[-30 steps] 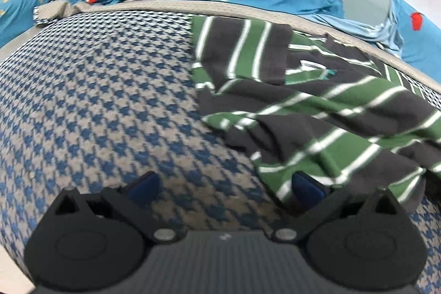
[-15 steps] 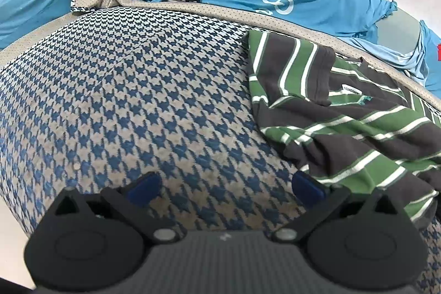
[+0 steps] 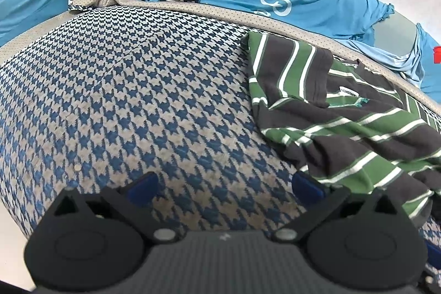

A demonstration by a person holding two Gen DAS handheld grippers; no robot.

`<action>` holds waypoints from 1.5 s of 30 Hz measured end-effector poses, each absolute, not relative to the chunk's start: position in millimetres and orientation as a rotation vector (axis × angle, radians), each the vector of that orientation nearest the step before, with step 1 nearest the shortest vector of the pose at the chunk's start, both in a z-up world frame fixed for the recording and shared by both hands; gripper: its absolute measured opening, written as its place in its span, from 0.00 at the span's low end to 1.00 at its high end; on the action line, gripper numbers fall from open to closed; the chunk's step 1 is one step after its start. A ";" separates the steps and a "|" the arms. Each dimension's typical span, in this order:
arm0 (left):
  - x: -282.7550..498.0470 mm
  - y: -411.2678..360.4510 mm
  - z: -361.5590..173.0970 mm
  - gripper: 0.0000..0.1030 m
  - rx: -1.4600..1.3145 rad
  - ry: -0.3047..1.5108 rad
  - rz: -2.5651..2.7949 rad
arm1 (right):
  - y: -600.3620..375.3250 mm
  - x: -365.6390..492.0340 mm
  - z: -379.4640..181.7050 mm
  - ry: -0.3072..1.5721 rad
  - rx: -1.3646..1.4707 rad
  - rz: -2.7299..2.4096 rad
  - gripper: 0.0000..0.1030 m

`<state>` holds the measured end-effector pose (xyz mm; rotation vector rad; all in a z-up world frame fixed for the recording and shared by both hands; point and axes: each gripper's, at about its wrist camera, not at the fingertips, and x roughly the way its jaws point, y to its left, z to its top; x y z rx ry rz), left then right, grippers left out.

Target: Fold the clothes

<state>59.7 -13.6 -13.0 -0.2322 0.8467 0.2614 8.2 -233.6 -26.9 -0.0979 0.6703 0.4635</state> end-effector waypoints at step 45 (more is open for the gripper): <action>18.2 81.6 64.7 1.00 -0.353 0.641 0.408 | -115.1 -38.1 -14.3 0.657 -0.092 1.028 0.28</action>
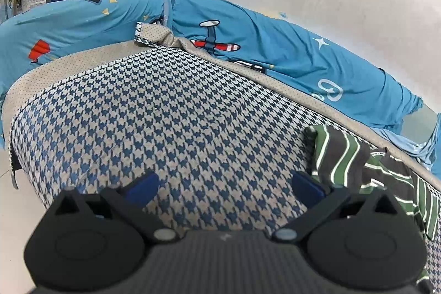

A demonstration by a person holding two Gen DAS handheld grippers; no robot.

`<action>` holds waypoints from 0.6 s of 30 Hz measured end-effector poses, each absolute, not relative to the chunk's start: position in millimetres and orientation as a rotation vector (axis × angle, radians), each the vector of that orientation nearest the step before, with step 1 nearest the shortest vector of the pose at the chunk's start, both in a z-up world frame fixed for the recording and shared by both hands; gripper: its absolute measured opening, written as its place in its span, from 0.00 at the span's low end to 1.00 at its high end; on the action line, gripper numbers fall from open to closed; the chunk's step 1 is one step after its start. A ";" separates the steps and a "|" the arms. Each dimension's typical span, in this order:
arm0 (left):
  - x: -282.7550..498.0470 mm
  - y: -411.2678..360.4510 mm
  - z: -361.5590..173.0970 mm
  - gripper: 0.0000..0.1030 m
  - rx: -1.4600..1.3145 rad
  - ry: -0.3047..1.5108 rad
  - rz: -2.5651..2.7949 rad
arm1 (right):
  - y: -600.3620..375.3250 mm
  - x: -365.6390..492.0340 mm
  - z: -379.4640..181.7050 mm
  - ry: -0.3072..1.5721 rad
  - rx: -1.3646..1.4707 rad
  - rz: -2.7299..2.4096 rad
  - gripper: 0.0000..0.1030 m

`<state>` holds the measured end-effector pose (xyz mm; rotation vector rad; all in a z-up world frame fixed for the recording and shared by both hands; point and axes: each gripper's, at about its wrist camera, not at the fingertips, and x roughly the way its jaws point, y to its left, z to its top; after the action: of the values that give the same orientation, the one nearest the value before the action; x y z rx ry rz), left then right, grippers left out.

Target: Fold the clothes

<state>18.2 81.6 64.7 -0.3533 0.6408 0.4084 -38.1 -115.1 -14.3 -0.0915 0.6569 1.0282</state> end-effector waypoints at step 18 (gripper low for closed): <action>26.1 5.6 34.7 1.00 -0.210 0.724 0.158 | -189.4 -54.7 -3.0 0.632 -0.058 0.722 0.30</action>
<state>26.1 5.6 34.7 -0.2100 0.7236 0.1576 -54.7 -189.4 -3.0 -0.0577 0.6319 0.7218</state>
